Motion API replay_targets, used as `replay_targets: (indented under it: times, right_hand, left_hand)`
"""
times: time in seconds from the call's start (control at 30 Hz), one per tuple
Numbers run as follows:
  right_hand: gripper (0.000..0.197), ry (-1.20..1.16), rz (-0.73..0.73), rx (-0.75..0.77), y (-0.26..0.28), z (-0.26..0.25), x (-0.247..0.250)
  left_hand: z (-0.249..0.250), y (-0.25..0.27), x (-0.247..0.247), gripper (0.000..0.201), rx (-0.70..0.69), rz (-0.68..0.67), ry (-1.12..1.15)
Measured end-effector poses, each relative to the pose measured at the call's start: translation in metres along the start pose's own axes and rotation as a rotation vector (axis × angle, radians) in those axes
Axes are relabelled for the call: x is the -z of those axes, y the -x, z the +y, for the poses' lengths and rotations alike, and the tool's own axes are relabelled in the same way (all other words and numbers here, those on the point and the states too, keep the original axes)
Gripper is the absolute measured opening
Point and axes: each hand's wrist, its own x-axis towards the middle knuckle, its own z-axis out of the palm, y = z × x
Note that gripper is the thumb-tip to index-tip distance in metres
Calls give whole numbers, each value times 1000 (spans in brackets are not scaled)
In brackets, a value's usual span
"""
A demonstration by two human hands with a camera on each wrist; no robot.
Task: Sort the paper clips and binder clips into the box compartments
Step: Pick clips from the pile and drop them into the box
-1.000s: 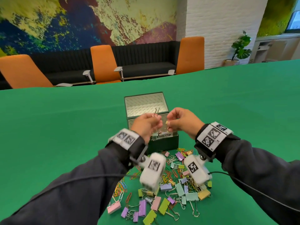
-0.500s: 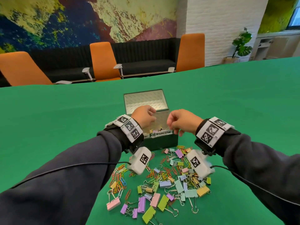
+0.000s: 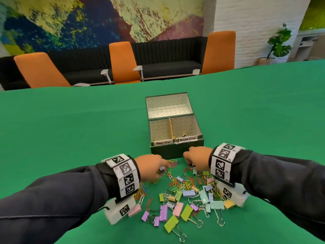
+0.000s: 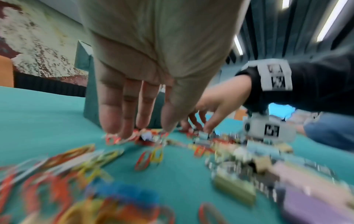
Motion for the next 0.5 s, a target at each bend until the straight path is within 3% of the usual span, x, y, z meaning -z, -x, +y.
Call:
replay_targets:
  times: [0.07,0.2,0.27,0.37,0.5]
  right_hand:
    - [10,28,17,13,2,-4,0]
    - [15,-60,52,-6,8,3,0]
    - [14,-103,49,-36,13,10,-1]
    - [31,-166,-4,-60,18,17,-4]
    - [31,-306,-16,-79,16,21,-7]
  left_hand:
    - [-1,-5,-6,42,15,20,-20]
    - [3,-16,-7,25,18,86,-37]
    - [5,-20,-6,23,13,85,-17]
    - [6,-23,-5,17,13,64,38]
    - [5,-24,-6,16,55,59,69]
